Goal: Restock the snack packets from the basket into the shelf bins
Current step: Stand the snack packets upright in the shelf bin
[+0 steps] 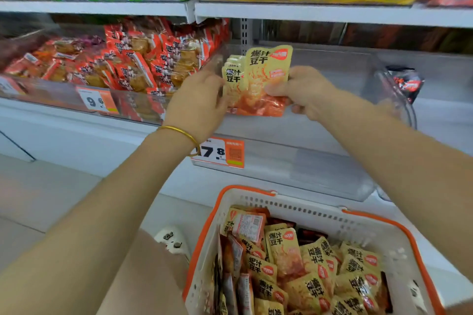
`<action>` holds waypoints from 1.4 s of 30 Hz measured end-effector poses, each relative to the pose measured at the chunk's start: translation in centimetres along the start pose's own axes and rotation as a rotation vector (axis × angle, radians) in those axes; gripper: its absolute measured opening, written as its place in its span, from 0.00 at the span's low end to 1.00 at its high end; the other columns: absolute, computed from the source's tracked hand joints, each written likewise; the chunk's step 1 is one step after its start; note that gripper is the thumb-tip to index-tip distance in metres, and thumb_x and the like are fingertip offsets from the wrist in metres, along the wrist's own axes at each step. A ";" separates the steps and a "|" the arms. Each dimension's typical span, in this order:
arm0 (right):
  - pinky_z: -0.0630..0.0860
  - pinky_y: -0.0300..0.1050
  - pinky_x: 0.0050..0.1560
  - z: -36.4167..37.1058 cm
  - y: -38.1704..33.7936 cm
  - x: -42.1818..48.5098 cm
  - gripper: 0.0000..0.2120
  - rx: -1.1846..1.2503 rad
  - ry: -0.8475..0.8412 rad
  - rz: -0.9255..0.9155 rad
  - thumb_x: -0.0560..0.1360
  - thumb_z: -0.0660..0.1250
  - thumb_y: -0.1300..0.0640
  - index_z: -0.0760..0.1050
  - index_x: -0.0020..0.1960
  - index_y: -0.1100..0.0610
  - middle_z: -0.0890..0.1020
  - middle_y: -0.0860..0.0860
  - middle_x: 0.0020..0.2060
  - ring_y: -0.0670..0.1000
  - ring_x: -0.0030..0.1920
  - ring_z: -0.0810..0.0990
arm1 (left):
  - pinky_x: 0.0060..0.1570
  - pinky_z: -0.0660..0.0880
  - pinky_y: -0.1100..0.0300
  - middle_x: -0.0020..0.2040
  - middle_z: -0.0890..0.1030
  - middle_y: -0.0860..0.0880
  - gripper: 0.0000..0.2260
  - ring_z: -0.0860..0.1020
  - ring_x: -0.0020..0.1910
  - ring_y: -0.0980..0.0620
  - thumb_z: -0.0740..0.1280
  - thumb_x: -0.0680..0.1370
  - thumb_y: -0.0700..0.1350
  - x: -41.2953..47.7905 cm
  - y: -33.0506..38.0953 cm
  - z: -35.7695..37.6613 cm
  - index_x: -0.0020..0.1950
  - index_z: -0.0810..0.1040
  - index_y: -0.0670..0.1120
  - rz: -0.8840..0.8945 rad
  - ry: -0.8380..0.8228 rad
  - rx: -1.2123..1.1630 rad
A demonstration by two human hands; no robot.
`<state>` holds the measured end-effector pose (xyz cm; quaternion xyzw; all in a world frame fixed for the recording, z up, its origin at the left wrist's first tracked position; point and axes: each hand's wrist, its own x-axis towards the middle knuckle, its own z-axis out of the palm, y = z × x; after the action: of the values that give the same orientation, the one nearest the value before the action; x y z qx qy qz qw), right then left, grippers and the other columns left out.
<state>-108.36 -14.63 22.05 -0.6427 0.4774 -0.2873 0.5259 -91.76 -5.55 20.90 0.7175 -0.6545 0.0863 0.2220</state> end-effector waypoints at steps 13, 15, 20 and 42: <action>0.79 0.51 0.49 6.1 4.8 11.3 0.14 -0.588 0.102 -0.075 0.72 0.70 0.51 0.79 0.54 0.56 0.83 0.57 0.48 0.57 0.46 0.82 | 0.75 0.44 0.47 0.78 0.46 0.40 0.28 0.45 0.77 0.42 0.50 0.81 0.57 2.9 -1.0 1.9 0.77 0.53 0.43 -0.042 -0.245 0.435; 0.80 0.53 0.48 6.4 4.9 11.8 0.15 -0.613 0.125 -0.057 0.71 0.70 0.48 0.79 0.53 0.57 0.83 0.58 0.46 0.58 0.45 0.83 | 0.75 0.45 0.46 0.77 0.46 0.39 0.28 0.46 0.77 0.41 0.50 0.81 0.57 2.8 -1.1 2.0 0.76 0.54 0.43 -0.041 -0.238 0.461; 0.82 0.51 0.41 6.8 4.5 12.6 0.16 -0.530 0.153 0.035 0.72 0.71 0.49 0.73 0.51 0.59 0.82 0.58 0.41 0.57 0.39 0.83 | 0.75 0.45 0.46 0.77 0.47 0.39 0.28 0.46 0.77 0.42 0.50 0.81 0.58 3.0 -1.1 2.1 0.76 0.55 0.43 -0.038 -0.234 0.470; 0.69 0.40 0.20 -0.5 4.5 -11.9 0.10 -0.062 -0.130 -0.225 0.75 0.67 0.63 0.65 0.42 0.56 0.80 0.58 0.29 0.52 0.20 0.74 | 0.66 0.67 0.47 0.62 0.76 0.38 0.13 0.72 0.64 0.40 0.59 0.74 0.38 -12.2 5.3 4.1 0.54 0.79 0.36 0.272 0.165 -0.212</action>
<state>-114.76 -3.89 19.47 -0.7253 0.3758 -0.2873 0.5002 -99.23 3.40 13.31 0.5857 -0.7304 0.1043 0.3355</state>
